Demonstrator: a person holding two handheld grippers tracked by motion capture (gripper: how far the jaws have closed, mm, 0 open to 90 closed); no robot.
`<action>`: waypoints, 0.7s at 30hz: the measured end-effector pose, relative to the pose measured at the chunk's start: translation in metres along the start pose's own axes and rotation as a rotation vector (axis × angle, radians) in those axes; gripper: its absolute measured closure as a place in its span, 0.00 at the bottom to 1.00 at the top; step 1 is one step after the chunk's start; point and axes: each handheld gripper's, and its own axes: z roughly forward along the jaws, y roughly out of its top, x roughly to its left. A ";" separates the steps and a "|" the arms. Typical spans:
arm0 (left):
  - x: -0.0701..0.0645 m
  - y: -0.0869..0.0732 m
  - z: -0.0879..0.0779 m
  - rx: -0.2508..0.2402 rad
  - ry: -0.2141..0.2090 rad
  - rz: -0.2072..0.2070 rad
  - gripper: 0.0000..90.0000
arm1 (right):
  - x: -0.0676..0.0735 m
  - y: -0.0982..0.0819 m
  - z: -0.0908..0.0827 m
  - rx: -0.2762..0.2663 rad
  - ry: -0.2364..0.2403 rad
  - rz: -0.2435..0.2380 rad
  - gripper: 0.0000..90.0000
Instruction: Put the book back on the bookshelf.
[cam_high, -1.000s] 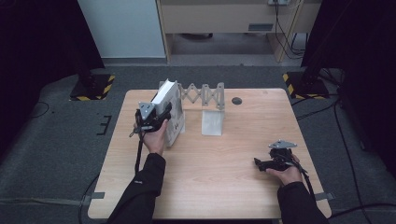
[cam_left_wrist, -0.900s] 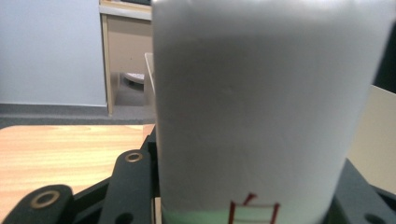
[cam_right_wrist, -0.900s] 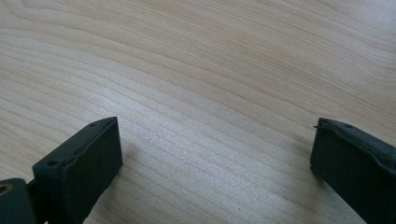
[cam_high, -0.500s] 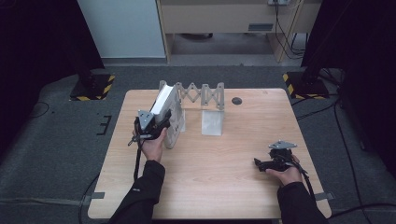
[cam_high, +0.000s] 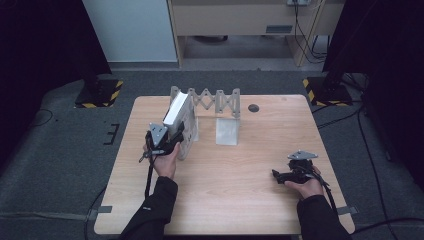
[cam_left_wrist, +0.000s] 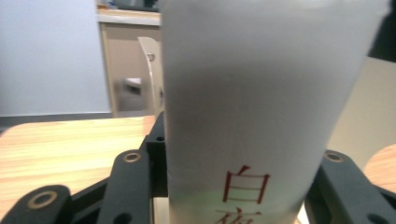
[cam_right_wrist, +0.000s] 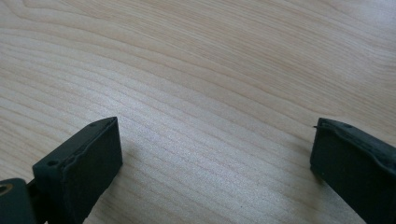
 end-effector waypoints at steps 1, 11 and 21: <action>0.001 -0.001 -0.001 -0.009 0.005 -0.007 0.57 | 0.000 0.000 0.000 0.001 0.001 0.001 0.03; 0.008 0.001 0.001 -0.021 0.023 -0.040 0.58 | 0.000 0.001 0.000 0.005 0.004 0.004 0.03; 0.008 0.001 0.006 -0.016 0.003 -0.018 0.57 | 0.000 0.001 0.001 0.000 0.003 -0.003 0.03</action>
